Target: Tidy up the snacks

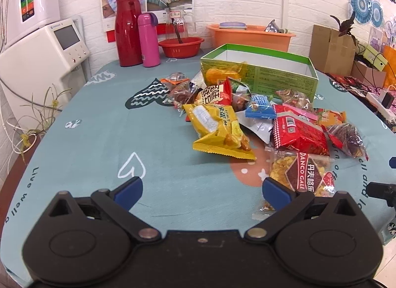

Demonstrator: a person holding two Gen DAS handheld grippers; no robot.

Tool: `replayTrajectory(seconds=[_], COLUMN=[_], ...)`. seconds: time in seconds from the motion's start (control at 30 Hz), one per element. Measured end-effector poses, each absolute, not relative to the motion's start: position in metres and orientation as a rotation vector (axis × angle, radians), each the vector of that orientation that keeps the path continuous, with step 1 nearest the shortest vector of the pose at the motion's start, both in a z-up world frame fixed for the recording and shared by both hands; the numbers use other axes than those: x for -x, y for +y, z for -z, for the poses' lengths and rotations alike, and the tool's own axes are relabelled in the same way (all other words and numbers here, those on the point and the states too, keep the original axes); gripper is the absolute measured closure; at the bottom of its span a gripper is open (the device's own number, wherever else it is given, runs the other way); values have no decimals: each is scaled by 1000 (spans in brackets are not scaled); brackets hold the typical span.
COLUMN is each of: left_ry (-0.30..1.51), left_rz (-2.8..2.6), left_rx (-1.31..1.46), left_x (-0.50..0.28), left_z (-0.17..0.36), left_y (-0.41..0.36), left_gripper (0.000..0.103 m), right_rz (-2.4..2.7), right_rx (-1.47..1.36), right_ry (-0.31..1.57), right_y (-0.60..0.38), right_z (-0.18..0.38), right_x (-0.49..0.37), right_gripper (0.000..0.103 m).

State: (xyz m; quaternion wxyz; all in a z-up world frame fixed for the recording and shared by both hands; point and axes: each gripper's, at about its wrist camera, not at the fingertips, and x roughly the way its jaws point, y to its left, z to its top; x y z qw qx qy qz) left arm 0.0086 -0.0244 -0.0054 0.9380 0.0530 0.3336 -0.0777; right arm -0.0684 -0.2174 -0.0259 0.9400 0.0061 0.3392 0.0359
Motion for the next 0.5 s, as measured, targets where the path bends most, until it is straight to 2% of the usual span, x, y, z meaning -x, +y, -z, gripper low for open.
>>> replayTrajectory(seconds=[0.5], left_ry=[685], left_rz=[190], left_rx=[-112], left_x=[-19], left_z=[12], left_y=[-29], left_gripper=[0], right_rz=[-78], right_rx=[-25], right_ry=[725], right_y=[-217], right_z=[34], right_x=[58], right_gripper=[0])
